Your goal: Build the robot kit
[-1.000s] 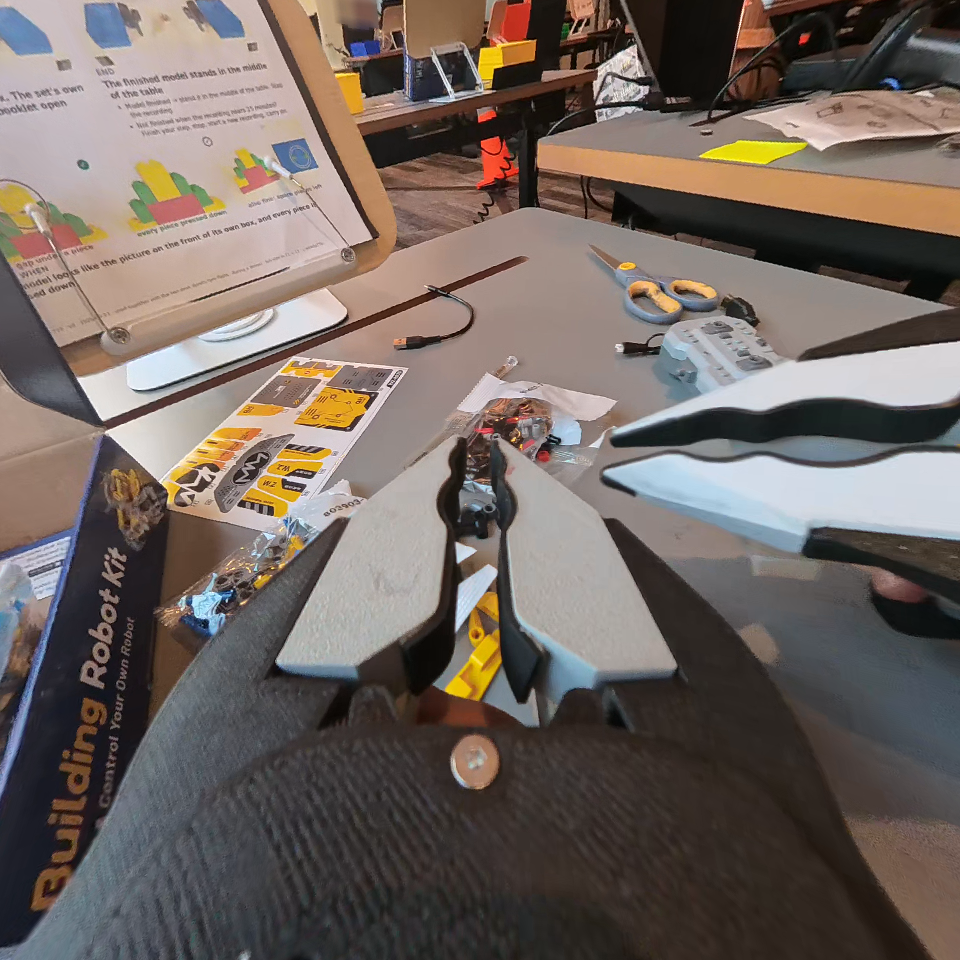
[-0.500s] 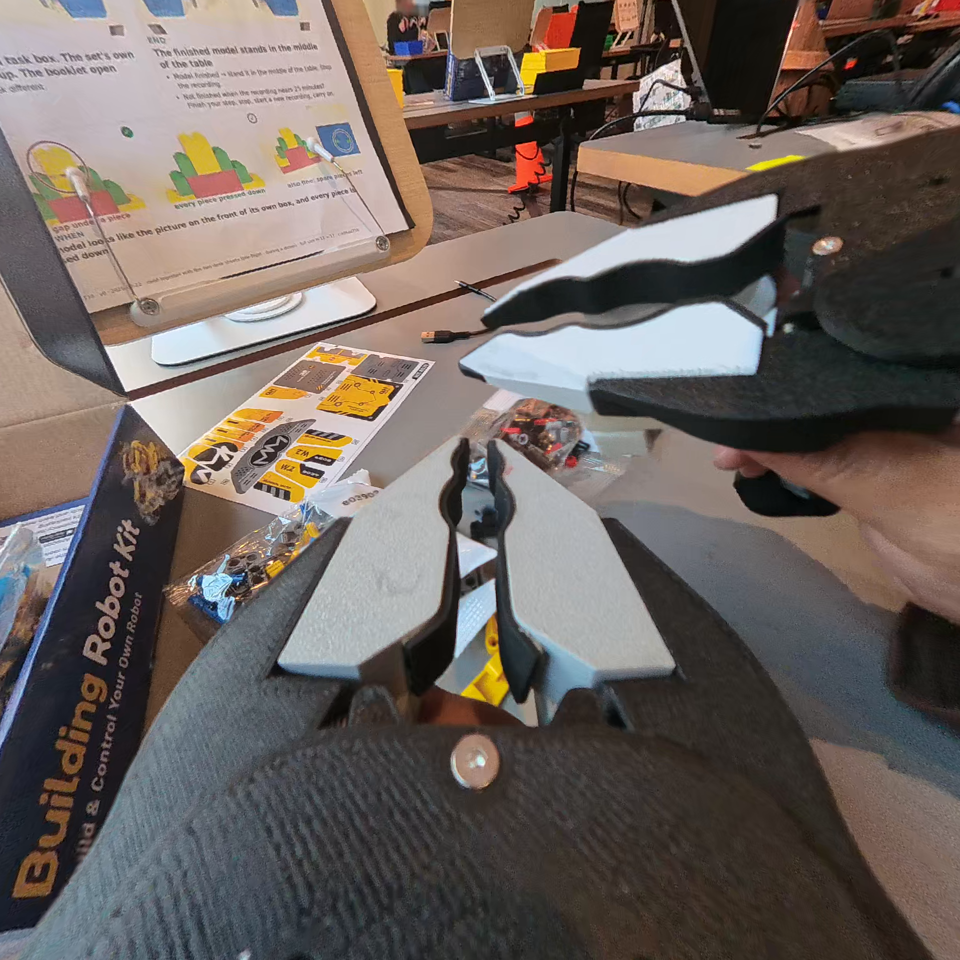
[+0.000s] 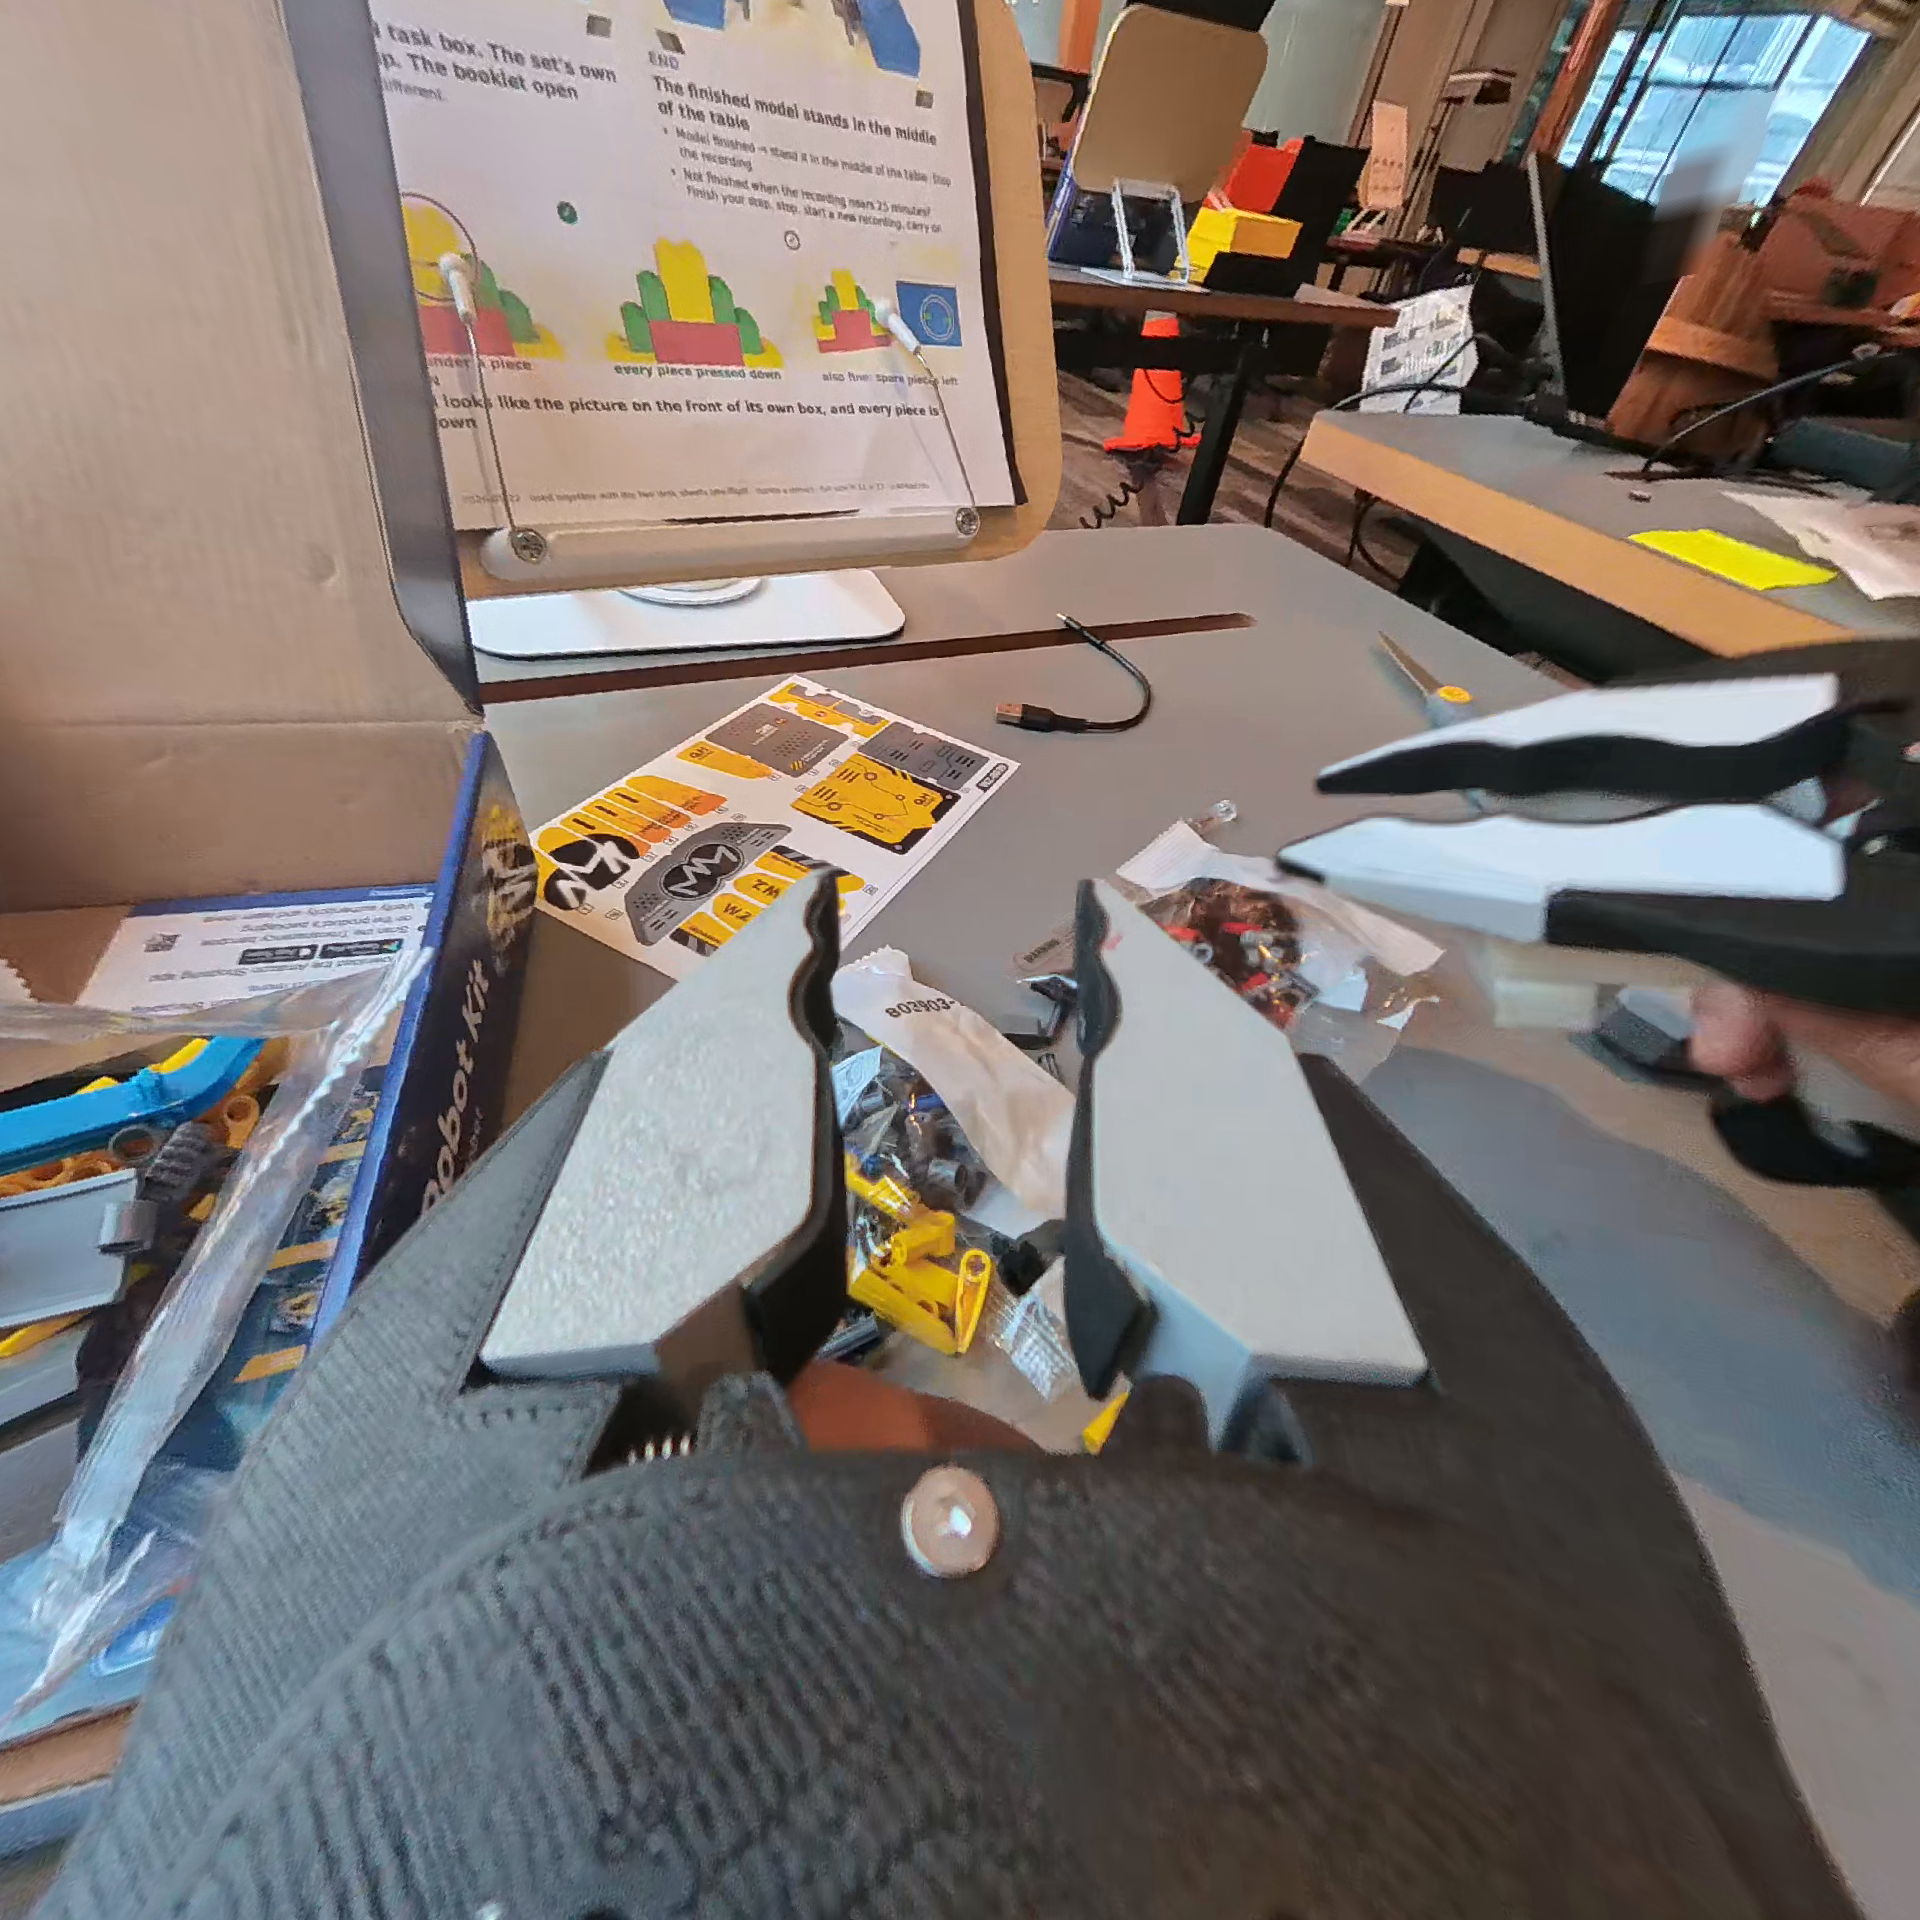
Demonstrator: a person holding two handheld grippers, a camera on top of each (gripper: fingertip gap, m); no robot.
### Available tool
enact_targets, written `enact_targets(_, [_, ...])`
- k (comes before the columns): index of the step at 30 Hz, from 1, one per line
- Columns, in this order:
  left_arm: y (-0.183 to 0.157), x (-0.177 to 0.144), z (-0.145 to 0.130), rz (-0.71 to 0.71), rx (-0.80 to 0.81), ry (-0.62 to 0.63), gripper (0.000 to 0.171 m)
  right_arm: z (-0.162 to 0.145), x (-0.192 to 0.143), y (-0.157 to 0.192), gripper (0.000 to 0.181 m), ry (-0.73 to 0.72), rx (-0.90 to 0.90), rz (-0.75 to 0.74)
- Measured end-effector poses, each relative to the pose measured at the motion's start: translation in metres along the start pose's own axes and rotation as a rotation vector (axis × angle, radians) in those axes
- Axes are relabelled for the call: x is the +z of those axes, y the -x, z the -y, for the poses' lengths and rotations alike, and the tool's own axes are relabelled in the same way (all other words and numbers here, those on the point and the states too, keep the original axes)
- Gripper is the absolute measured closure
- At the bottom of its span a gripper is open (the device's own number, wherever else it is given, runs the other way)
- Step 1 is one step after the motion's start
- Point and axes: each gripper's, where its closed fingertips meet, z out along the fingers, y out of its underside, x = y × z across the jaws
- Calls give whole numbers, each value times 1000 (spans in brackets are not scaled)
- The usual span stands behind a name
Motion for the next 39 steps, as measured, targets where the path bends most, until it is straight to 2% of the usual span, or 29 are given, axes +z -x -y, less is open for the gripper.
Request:
enact_targets(3, [-1,0,-4,7,63,13,131,0,-9,-9,152,3,-36,-31])
enact_targets(6, [-4,-1,-10,-5,101,32,134,-11,-8,-2,160,53,-69,7])
enact_targets(13, [-10,2,-30,-40,144,116,134,-25,0,48,158,110,-215,197])
enact_targets(15, [-15,4,-40,-65,173,171,133,-31,4,44,142,146,-262,146])
enact_targets(16, [-18,5,-45,-81,183,195,129,-31,5,39,141,150,-269,114])
enact_targets(20, [-27,7,-61,-98,265,256,124,-22,-2,-1,144,102,-86,-2])
enact_targets(24, [-26,8,-72,-77,384,312,121,-17,-9,-15,148,52,50,13])
enact_targets(27, [-27,8,-76,-91,406,333,134,-16,-8,-10,153,51,34,23])
enact_targets(28, [-23,8,-78,-79,418,350,140,-16,-7,-6,161,50,26,41])
enact_targets(31, [-9,9,-85,-25,505,397,171,-13,-6,10,164,34,17,100])
enact_targets(35, [-2,8,-79,20,512,366,171,-14,-7,14,168,44,-24,102])
enact_targets(37, [-11,6,-72,-33,476,324,154,-13,-9,8,170,38,-2,88])
enact_targets(39, [-21,2,-65,-99,423,284,150,-10,-12,1,178,16,34,81])
